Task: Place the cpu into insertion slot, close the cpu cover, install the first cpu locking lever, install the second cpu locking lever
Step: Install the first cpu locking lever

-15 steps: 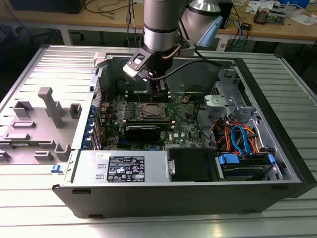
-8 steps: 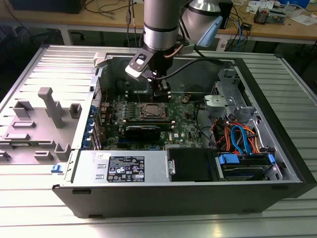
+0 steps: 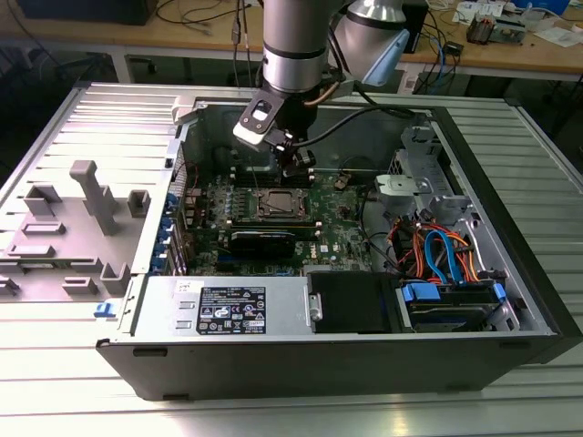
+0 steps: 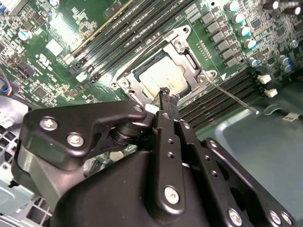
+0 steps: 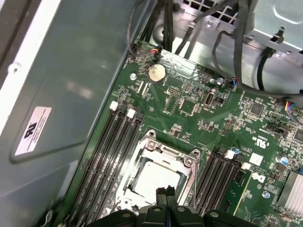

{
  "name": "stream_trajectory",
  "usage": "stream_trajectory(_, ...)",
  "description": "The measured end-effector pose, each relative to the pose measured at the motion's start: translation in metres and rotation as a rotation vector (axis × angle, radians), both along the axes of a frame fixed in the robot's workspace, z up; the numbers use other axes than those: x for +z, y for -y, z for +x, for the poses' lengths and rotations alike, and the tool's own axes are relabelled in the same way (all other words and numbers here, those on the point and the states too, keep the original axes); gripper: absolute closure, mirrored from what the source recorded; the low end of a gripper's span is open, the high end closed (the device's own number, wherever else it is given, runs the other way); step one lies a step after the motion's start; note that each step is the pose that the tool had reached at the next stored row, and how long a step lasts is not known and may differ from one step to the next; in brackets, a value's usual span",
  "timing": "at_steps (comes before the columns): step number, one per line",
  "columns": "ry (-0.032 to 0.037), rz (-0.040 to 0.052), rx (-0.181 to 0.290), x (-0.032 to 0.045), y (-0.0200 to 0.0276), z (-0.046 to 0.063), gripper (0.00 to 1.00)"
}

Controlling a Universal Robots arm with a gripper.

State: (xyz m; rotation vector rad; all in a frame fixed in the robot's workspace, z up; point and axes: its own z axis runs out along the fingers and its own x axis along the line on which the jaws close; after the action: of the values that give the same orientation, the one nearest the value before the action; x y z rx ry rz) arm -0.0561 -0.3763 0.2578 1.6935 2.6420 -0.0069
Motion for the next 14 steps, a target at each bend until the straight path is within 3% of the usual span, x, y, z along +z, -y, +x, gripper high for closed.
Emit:
stream_trajectory(5, 0.0000, 0.0000, 0.037, 0.0000, 0.0000, -0.006, 0.89)
stream_trajectory(11, 0.0003, 0.0103, 0.041, 0.0003, 0.0002, -0.021, 0.89)
stream_trajectory(14, 0.0003, 0.0108, 0.043, 0.0110, 0.0002, -0.022, 0.89)
